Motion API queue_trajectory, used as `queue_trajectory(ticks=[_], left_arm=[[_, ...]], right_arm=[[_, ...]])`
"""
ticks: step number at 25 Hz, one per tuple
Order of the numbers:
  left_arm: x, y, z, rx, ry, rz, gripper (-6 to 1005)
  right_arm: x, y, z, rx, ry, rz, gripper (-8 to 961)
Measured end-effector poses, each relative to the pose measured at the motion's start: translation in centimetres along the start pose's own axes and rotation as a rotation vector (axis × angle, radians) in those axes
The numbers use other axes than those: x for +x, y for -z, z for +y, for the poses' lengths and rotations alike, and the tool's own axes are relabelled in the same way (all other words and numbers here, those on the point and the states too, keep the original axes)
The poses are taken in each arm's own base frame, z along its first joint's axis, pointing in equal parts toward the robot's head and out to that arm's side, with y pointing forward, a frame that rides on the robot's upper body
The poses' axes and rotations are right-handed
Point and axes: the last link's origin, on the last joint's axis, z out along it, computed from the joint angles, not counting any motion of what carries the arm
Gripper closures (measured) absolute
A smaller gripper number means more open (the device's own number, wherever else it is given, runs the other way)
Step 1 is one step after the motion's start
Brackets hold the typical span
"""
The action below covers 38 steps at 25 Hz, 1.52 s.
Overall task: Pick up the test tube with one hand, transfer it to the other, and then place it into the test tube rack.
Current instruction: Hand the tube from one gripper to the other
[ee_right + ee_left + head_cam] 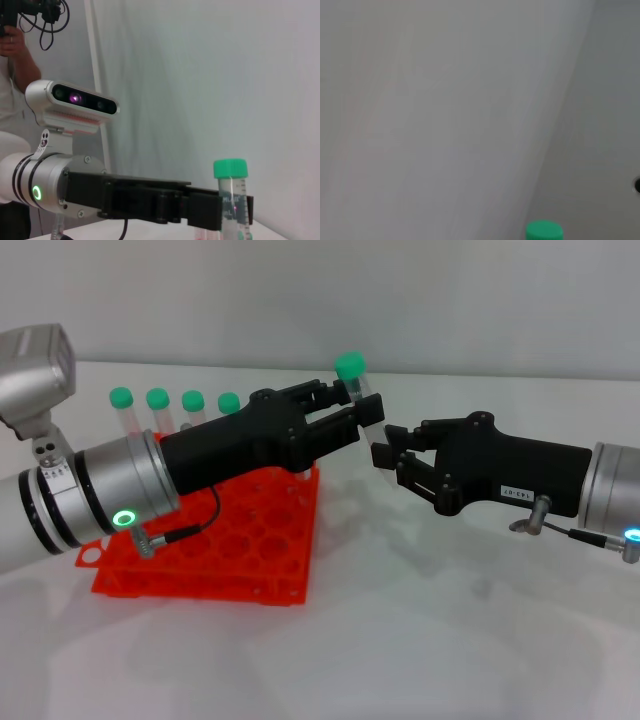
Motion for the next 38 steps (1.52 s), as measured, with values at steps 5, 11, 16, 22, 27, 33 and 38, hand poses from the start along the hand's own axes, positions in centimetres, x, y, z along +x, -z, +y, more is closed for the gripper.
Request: queue_trajectory(ticks=[5, 11, 16, 22, 27, 33, 38], left_arm=[[0.1, -0.13, 0.06, -0.007, -0.001, 0.001, 539], [0.18, -0.23, 0.04, -0.008, 0.0, 0.001, 648], [0.2, -0.22, 0.01, -0.007, 0.0, 0.002, 715], [0.19, -0.18, -0.01, -0.004, -0.007, 0.003, 788], [0.18, 0.02, -0.04, 0.001, -0.008, 0.006, 788], [0.22, 0.11, 0.03, -0.003, -0.012, 0.009, 789], [0.12, 0.29, 0.07, -0.002, -0.012, 0.01, 788]], right_arm=[[-0.11, -0.06, 0.03, -0.002, 0.003, -0.002, 684], [-0.17, -0.08, 0.07, -0.005, 0.005, -0.003, 680], [-0.1, -0.02, 0.0, -0.003, 0.004, -0.003, 677], [-0.09, -0.02, -0.01, -0.003, 0.006, -0.003, 673], [-0.13, 0.05, -0.09, -0.002, 0.012, -0.002, 670], [-0.11, 0.14, -0.22, 0.003, 0.016, 0.002, 667], [0.21, 0.27, -0.5, 0.014, 0.012, 0.022, 622]])
